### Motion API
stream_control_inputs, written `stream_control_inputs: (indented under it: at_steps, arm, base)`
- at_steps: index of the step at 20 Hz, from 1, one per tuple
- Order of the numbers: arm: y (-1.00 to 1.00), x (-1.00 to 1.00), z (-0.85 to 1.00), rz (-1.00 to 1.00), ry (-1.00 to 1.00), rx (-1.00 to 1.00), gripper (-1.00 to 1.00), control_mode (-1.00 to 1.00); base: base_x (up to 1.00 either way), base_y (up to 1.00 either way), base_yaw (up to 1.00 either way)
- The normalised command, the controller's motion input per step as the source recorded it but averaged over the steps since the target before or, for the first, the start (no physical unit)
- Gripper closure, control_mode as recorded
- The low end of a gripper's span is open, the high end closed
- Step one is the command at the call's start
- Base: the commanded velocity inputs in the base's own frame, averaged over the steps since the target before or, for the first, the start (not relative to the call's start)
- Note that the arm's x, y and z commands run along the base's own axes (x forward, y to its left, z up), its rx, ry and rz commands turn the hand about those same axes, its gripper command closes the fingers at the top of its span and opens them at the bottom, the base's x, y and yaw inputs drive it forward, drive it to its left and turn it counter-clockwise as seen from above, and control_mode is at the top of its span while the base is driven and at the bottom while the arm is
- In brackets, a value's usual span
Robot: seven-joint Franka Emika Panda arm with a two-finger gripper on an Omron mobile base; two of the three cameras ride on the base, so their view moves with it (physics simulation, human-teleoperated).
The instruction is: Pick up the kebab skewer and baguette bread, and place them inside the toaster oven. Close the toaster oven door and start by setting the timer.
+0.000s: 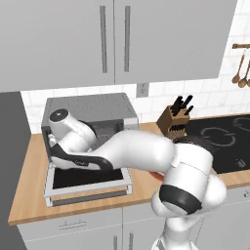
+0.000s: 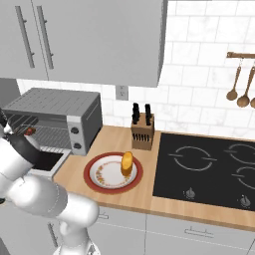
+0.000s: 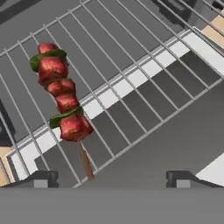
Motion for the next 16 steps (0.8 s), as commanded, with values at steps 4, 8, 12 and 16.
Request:
stream_control_inputs:
  at_steps: [4,8,12,16]
  arm:
    - [-0.71,-0.76,0.11,0.0,-0.02,0.0,-1.0,-1.0]
    - [-0.98,-0.65,0.09,0.03,0.0,0.0,-1.0,-1.0]
    - [-1.0,-0.33,0.22,0.12,0.0,0.0,-1.0,-1.0]
    - [-1.0,-0.18,0.22,0.14,0.02,0.0,-1.0,-1.0]
  base:
    - [0.0,0.0,0.0]
    - [0.0,0.0,0.0]
    - [0.0,0.0,0.0]
    - [0.0,0.0,0.0]
